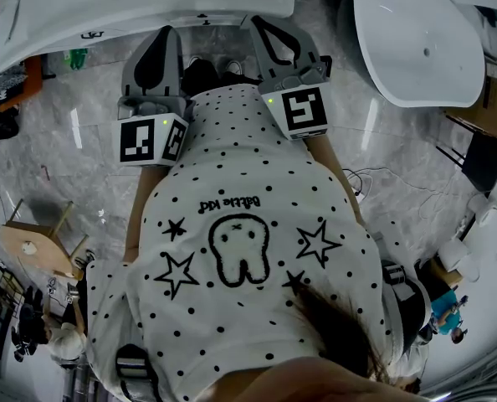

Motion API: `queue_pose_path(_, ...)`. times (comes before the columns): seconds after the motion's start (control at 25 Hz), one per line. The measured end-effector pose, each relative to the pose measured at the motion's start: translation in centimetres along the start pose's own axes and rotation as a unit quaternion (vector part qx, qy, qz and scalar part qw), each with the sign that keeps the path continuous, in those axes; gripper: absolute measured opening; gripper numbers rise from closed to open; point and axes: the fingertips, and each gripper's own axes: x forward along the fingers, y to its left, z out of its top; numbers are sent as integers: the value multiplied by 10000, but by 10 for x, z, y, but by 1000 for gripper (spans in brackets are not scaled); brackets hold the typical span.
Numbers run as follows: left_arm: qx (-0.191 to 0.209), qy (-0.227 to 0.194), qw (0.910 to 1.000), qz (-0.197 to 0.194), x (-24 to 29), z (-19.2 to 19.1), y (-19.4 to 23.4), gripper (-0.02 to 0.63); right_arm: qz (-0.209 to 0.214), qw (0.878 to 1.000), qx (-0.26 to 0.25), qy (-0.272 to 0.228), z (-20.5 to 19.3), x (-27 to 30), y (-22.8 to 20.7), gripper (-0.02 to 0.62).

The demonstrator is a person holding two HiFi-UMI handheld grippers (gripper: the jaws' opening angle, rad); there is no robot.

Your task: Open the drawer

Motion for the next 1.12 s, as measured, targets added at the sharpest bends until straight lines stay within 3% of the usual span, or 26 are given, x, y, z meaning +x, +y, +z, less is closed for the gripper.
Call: queue_pose_path(1.12, -20, -8, 10000, -20, -4, 1, -1, 5, 27, 10000, 63, 24, -2, -2, 1, 14)
